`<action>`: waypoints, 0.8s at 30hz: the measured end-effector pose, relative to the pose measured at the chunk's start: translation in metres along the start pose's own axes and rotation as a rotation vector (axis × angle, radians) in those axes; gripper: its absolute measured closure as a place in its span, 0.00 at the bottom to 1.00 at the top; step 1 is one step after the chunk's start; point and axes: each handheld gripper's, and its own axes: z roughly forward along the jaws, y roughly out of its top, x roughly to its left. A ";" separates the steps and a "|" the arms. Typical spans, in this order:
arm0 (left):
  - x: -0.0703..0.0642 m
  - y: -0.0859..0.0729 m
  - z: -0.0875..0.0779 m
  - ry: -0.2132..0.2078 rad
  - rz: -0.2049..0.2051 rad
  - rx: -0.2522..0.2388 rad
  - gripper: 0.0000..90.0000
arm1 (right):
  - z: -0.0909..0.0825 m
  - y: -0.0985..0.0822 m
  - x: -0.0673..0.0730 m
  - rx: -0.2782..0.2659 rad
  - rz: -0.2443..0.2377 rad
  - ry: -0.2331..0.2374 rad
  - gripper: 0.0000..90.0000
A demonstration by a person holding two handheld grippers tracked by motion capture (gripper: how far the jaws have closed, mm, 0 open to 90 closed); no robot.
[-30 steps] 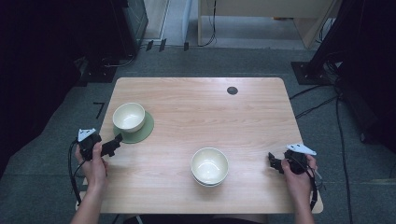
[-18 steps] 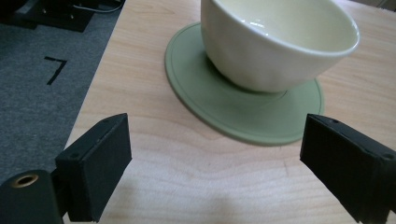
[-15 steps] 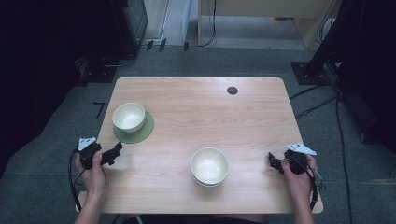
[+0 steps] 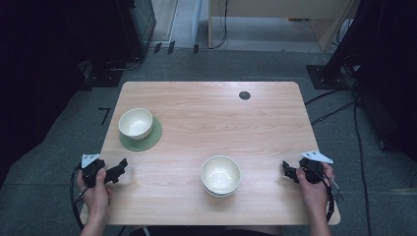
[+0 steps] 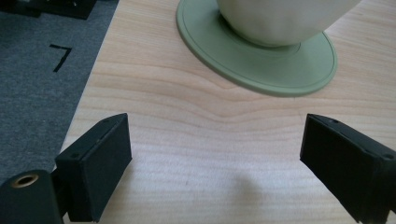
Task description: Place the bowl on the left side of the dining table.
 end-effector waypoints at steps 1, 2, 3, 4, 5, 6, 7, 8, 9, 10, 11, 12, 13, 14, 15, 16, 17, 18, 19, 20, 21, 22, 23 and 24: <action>0.000 -0.002 -0.002 0.007 0.014 0.003 0.09 | 0.000 0.000 0.000 0.000 0.000 0.000 0.17; 0.001 -0.003 -0.004 0.016 0.027 0.006 0.09 | 0.000 0.000 0.000 0.000 0.000 0.000 0.17; 0.001 -0.005 -0.005 0.020 0.032 0.008 0.09 | 0.000 0.000 0.000 0.000 0.000 0.000 0.17; 0.002 -0.006 -0.006 0.024 0.039 0.011 0.09 | 0.000 0.000 0.000 0.000 0.000 0.000 0.17; 0.003 -0.008 -0.007 0.025 0.043 0.014 0.09 | 0.000 0.000 0.000 0.000 0.000 0.000 0.17; 0.003 -0.008 -0.007 0.025 0.043 0.014 0.09 | 0.000 0.000 0.000 0.000 0.000 0.000 0.17; 0.004 -0.010 -0.010 0.035 0.058 0.017 0.09 | 0.000 0.000 0.000 0.000 0.000 0.000 0.17; 0.004 -0.010 -0.010 0.035 0.058 0.017 0.09 | 0.000 0.000 0.000 0.000 0.000 0.000 0.17; 0.003 -0.012 -0.011 0.048 0.068 0.021 0.09 | 0.000 0.000 0.000 0.000 0.000 0.000 0.17; 0.003 -0.012 -0.011 0.048 0.068 0.021 0.09 | 0.000 0.000 0.000 0.000 0.000 0.000 0.17; 0.004 -0.013 -0.013 0.049 0.069 0.026 0.09 | 0.000 0.000 0.000 0.000 0.001 0.000 0.17; 0.004 -0.014 -0.013 0.052 0.066 0.030 0.09 | 0.000 0.000 0.000 0.000 0.001 0.000 0.17; 0.003 -0.015 -0.012 0.064 0.072 0.035 0.09 | 0.000 0.000 0.000 0.000 0.000 0.000 0.17; 0.003 -0.015 -0.012 0.064 0.072 0.035 0.09 | 0.000 0.000 0.000 0.000 0.000 0.000 0.17; 0.000 -0.016 -0.009 0.089 0.098 0.057 0.09 | 0.000 0.000 0.000 0.000 0.000 0.000 0.17; 0.000 -0.016 -0.009 0.089 0.098 0.057 0.09 | 0.000 0.000 0.000 0.000 0.001 -0.001 0.17; -0.005 -0.016 -0.007 0.117 0.132 0.079 0.09 | 0.000 0.000 0.000 0.000 0.000 0.000 0.17; -0.005 -0.016 -0.007 0.117 0.132 0.079 0.09 | 0.000 0.000 0.000 0.000 0.000 0.000 0.17; -0.006 -0.017 -0.006 0.127 0.145 0.084 0.09 | 0.000 0.000 0.000 0.000 0.000 -0.001 0.17; -0.008 -0.016 -0.005 0.135 0.151 0.090 0.09 | 0.000 0.000 0.000 0.000 0.001 -0.001 0.17; -0.008 -0.016 -0.005 0.135 0.151 0.090 0.09 | 0.000 0.000 0.000 0.000 0.001 -0.001 0.17; -0.007 -0.016 -0.005 0.136 0.150 0.090 0.09 | 0.000 0.000 0.000 0.001 0.001 -0.001 0.17; -0.007 -0.016 -0.004 0.136 0.148 0.089 0.09 | 0.000 0.000 0.000 0.001 0.001 -0.001 0.17; -0.007 -0.016 -0.004 0.136 0.148 0.089 0.09 | 0.000 0.000 0.000 0.001 0.001 -0.001 0.17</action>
